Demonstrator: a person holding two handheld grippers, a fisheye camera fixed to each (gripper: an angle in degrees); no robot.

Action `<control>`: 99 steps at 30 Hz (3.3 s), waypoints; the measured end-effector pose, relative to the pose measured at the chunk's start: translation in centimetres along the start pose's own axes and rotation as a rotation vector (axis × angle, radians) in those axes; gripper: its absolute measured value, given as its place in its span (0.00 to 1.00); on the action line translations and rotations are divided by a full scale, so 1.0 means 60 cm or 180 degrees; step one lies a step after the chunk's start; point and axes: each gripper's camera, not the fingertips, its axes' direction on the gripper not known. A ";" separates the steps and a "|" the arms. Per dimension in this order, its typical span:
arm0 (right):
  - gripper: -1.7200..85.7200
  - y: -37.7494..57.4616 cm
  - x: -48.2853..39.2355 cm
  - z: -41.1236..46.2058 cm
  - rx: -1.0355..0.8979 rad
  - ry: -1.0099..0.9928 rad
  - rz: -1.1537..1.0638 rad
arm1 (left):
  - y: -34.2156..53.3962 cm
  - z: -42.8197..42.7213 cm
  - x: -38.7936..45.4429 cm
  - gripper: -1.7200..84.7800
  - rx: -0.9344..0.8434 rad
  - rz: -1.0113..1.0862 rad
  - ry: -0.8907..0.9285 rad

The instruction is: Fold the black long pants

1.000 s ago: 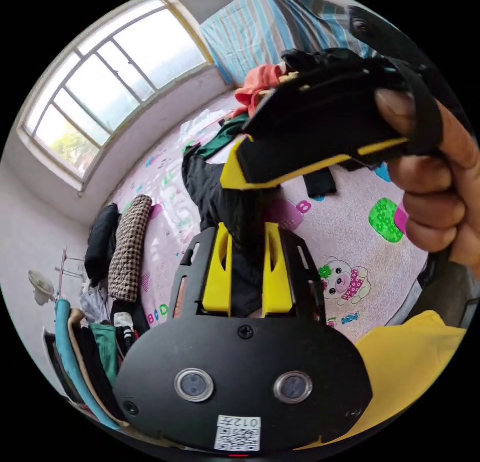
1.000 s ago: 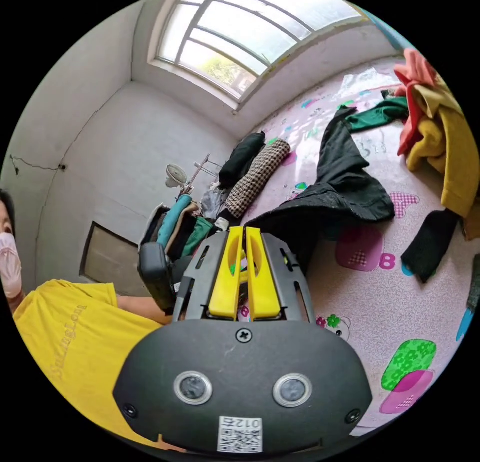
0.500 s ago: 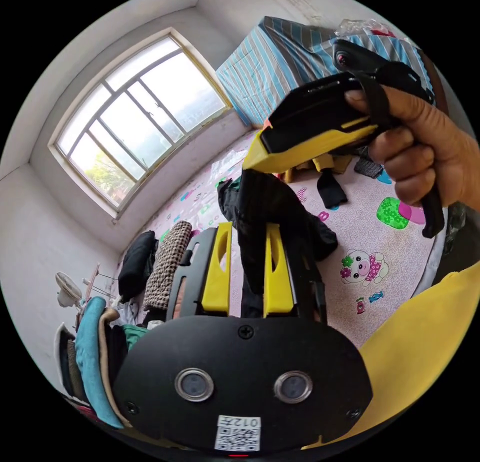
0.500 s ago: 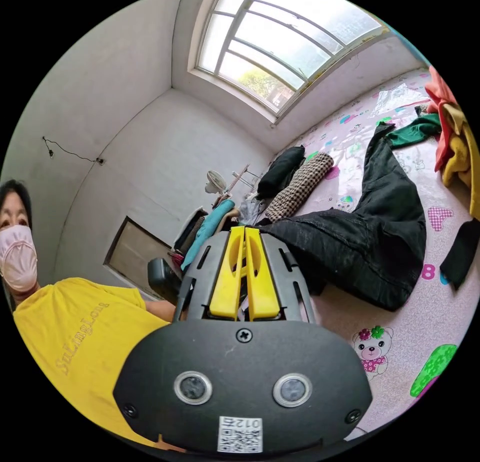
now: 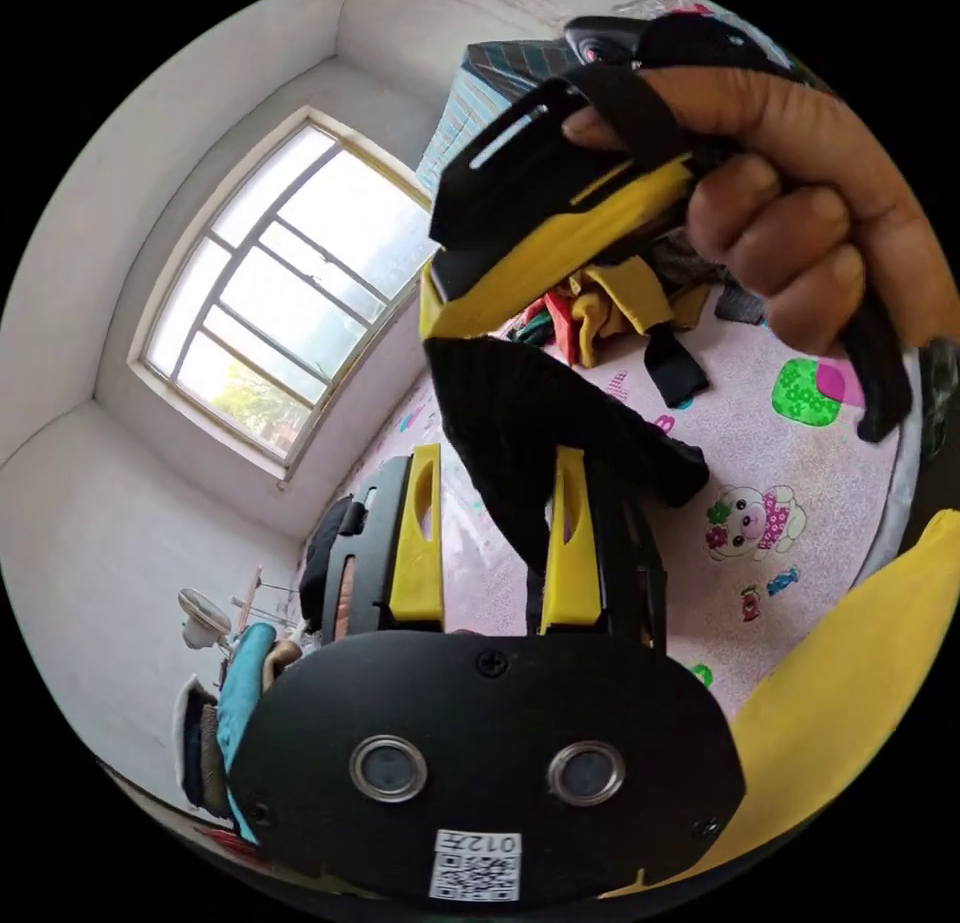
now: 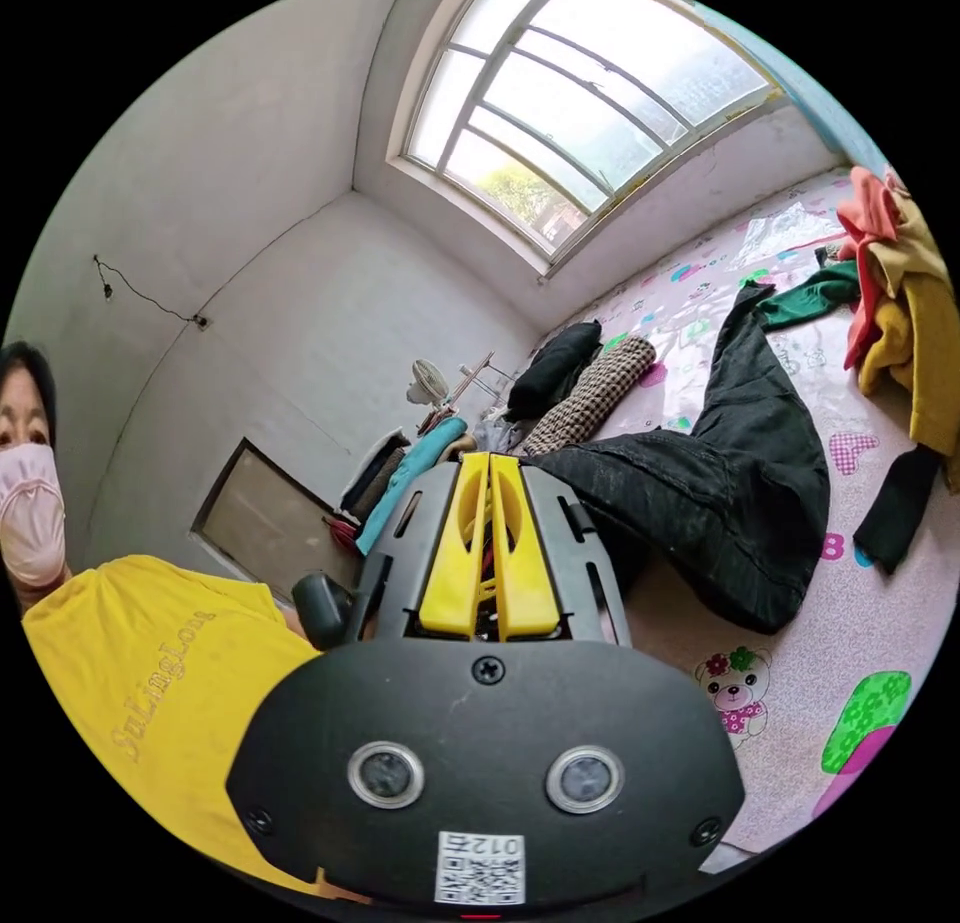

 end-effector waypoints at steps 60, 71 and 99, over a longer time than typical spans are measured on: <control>0.04 -0.255 -0.908 0.004 0.1386 0.2433 -0.3287 | -0.067 -0.645 -0.696 0.03 0.1539 -0.1152 0.1063; 0.04 -0.116 -1.050 -0.132 0.1988 0.2233 -0.3673 | -0.075 -0.940 -0.697 0.04 0.2148 -0.0695 0.0245; 0.05 -0.542 -0.461 0.055 0.0855 0.2287 -0.2110 | -0.338 -0.173 -1.069 0.07 0.0346 -0.1168 0.1947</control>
